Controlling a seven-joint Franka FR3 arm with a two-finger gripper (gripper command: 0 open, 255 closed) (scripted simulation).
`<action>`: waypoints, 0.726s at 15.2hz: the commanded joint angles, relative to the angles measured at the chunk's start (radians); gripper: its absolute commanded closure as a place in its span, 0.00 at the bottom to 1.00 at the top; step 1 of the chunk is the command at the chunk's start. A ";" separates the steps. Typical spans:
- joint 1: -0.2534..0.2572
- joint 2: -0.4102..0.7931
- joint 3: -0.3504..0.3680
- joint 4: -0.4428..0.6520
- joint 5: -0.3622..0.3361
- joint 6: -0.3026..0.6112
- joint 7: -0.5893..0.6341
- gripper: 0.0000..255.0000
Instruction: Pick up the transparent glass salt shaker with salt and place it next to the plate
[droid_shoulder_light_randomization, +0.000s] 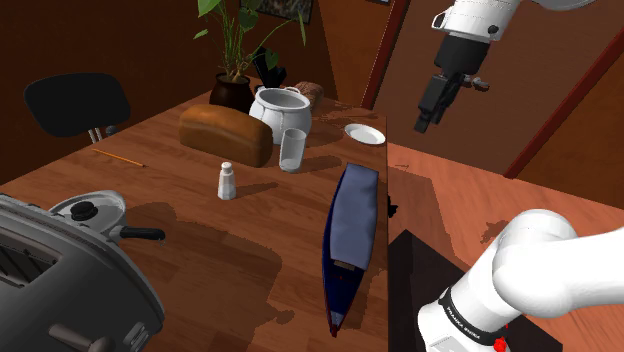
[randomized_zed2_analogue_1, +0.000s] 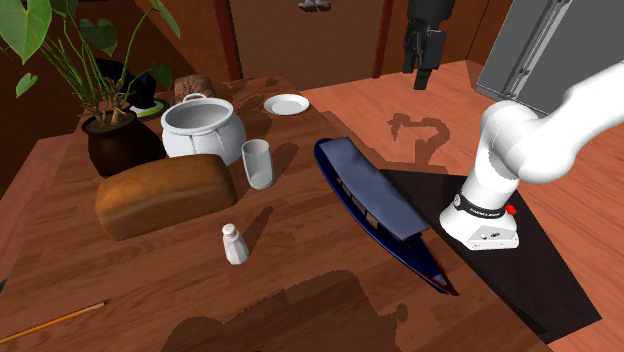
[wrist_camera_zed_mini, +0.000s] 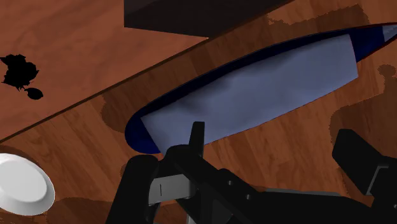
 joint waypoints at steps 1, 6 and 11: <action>0.000 0.000 0.000 0.000 0.000 0.000 0.000 0.00; 0.016 0.123 0.052 -0.009 0.041 0.140 0.054 0.00; 0.028 0.269 0.103 0.015 0.070 0.271 0.105 0.00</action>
